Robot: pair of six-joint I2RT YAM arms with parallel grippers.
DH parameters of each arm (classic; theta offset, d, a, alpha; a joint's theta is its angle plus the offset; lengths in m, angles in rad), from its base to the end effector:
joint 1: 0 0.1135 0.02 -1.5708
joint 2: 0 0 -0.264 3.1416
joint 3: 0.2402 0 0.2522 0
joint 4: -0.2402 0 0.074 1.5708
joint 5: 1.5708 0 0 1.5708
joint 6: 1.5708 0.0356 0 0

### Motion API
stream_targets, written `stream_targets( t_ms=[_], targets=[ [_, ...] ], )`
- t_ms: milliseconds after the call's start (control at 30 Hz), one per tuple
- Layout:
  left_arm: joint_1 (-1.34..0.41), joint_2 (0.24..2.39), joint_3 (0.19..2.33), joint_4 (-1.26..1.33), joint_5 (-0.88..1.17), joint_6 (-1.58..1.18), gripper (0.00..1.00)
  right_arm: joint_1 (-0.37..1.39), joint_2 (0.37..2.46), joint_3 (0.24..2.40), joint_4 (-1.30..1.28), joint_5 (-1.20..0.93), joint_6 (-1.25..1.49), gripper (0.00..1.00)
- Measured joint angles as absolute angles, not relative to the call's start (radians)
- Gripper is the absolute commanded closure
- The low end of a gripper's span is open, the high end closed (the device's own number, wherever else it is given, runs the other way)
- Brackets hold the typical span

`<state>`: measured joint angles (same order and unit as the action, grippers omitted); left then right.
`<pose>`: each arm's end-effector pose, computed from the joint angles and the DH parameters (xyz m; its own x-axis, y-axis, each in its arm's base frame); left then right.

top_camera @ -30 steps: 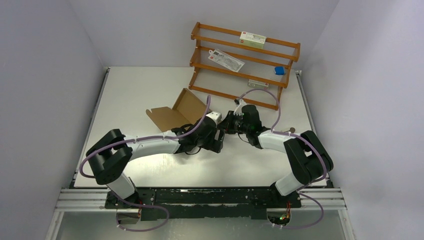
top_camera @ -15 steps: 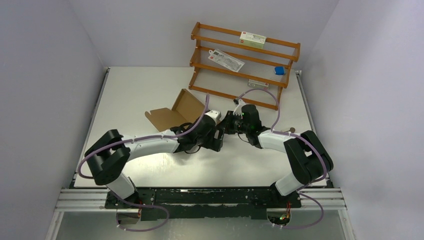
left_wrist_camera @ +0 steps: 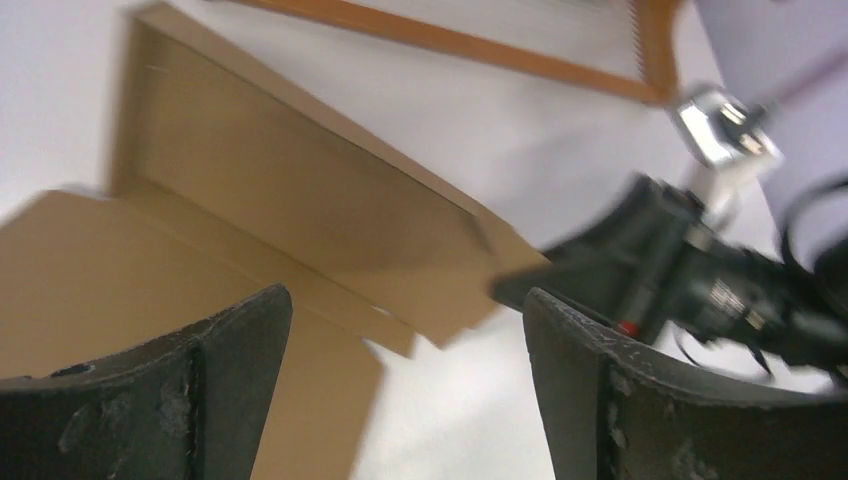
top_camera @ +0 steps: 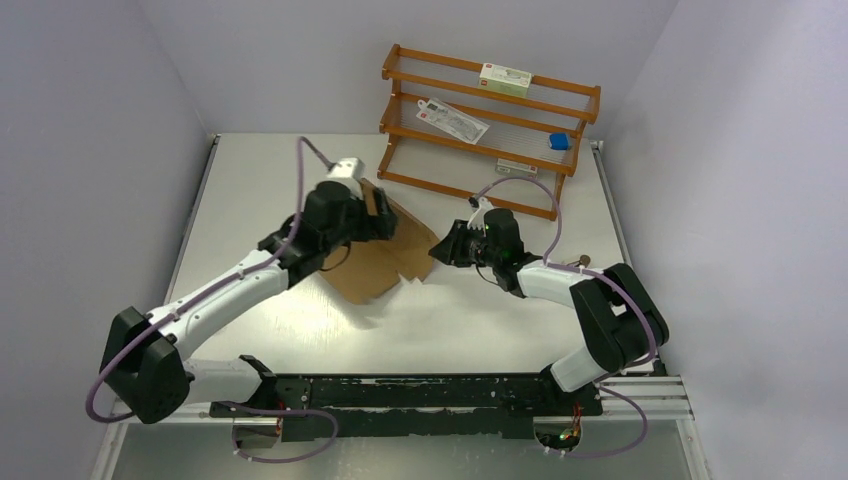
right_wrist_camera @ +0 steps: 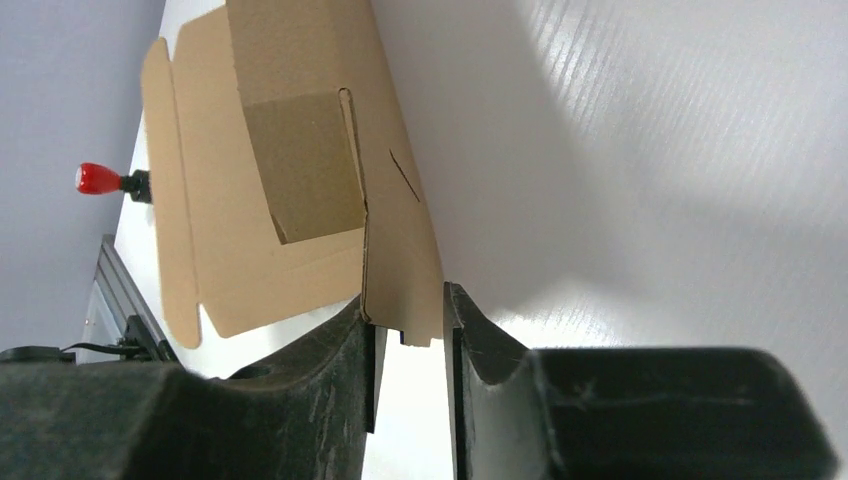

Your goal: Fold the paper box

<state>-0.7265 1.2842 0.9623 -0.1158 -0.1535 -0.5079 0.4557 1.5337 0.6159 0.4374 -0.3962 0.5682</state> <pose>0.2246 -0.1923 0.2999 -0.5458 -0.1580 -0.8229 0.3291 0.8628 -0.3839 0.2646 0.1450 0.1698 -0.7336 0.1933 -0.6515 -0.3779 0.6807 0.6275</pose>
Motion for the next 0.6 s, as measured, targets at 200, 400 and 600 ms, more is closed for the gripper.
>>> stream_targets(
  t_ms=[200,400,600],
  targets=[
    [-0.591,1.256,0.945,-0.165,-0.170,-0.508,0.17,0.456,1.519,0.616,0.445,-0.394,0.572,0.62],
    [-0.592,1.290,0.967,-0.307,-0.096,-0.344,0.33,0.462,1.519,0.601,0.462,-0.393,0.579,0.57],
    [-0.606,1.343,1.034,-0.438,-0.045,-0.201,0.46,0.475,1.525,0.579,0.498,-0.373,0.574,0.57]
  ],
)
